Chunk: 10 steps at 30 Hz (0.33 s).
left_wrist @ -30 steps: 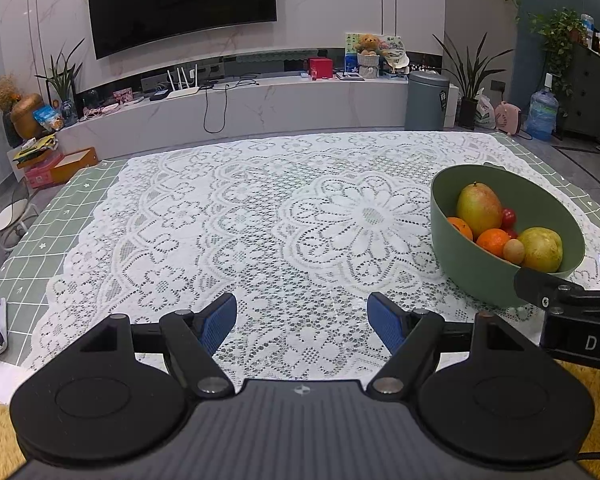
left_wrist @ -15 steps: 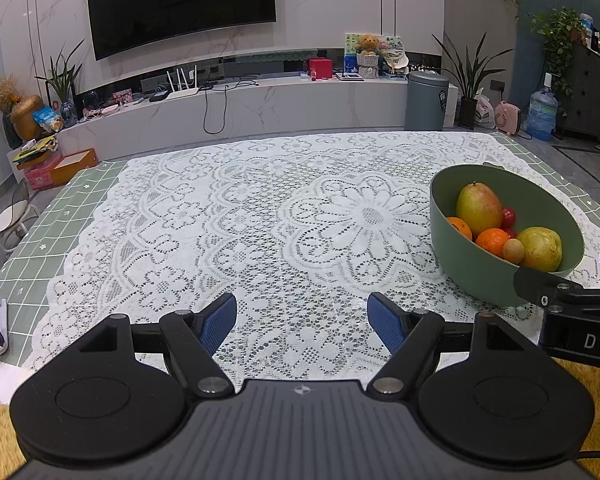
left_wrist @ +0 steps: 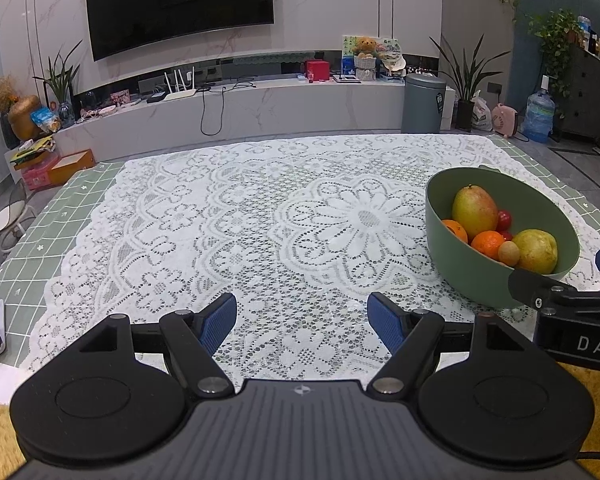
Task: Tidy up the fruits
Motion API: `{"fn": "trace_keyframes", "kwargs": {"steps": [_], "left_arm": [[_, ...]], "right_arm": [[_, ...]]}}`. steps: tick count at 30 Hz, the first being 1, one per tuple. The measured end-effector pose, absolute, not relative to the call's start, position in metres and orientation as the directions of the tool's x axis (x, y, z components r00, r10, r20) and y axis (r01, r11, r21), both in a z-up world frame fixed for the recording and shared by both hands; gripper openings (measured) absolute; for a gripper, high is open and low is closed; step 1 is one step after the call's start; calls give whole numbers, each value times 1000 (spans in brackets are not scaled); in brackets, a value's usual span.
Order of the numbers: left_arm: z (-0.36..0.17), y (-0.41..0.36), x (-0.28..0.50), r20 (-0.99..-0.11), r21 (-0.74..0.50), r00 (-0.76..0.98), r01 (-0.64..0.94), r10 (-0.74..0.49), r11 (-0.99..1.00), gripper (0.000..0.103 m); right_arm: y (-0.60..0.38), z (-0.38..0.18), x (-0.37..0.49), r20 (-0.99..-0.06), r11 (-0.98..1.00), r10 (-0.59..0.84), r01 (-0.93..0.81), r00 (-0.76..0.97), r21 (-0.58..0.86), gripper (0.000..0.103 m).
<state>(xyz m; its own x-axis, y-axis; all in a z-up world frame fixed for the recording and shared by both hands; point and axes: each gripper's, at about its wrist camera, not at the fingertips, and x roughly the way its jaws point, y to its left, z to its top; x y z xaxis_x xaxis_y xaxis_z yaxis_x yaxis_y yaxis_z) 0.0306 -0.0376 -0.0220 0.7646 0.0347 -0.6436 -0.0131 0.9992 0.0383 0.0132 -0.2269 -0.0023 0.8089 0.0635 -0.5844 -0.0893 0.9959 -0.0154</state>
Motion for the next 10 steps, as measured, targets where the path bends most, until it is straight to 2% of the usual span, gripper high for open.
{"fn": "trace_keyframes", "kwargs": {"steps": [10], "left_arm": [[-22,-38,29,-638,34,769,-12,31,999,88]], "right_arm": [[-227,-3,13,-584,996,63,-89,809,-16,99]]}}
